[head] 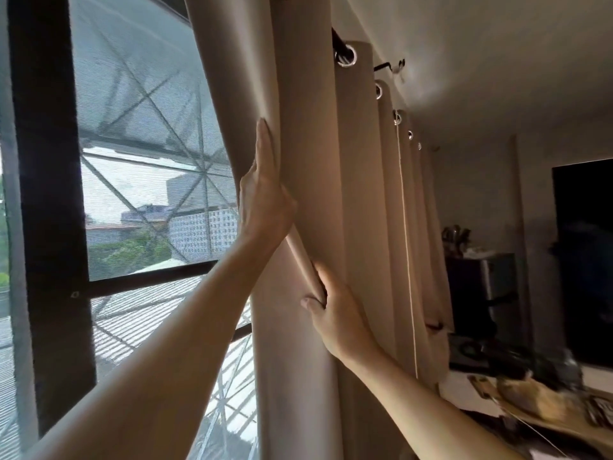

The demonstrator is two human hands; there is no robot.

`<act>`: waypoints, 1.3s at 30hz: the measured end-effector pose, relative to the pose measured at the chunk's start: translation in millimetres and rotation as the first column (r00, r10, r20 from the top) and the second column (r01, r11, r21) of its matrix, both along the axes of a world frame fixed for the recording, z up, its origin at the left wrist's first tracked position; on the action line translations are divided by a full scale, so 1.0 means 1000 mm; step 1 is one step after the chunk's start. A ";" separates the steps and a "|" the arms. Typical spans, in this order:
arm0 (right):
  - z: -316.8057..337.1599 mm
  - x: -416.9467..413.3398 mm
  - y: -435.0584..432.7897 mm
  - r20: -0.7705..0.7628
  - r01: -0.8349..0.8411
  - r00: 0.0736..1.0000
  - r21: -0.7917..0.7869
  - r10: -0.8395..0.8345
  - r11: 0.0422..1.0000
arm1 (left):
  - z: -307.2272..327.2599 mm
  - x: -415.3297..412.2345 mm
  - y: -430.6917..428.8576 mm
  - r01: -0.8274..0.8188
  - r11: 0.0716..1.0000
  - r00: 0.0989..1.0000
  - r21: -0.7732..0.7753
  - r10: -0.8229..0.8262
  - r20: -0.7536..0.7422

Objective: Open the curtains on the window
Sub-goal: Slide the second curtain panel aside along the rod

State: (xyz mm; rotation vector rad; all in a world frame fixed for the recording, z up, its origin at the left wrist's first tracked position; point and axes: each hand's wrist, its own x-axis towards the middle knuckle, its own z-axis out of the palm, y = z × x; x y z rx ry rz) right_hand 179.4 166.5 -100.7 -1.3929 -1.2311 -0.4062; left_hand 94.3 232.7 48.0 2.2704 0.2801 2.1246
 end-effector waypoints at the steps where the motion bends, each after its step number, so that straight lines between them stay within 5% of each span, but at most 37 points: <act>1: 0.000 0.005 0.000 -0.001 -0.003 1.000 -0.007 0.003 1.000 | 0.000 0.003 -0.001 0.008 1.000 1.000 0.002 -0.008 -0.005; 39: 0.029 0.307 -0.017 0.079 -0.026 0.996 -0.025 0.028 0.999 | 0.019 0.271 0.003 -0.060 0.991 0.997 -0.116 0.054 -0.053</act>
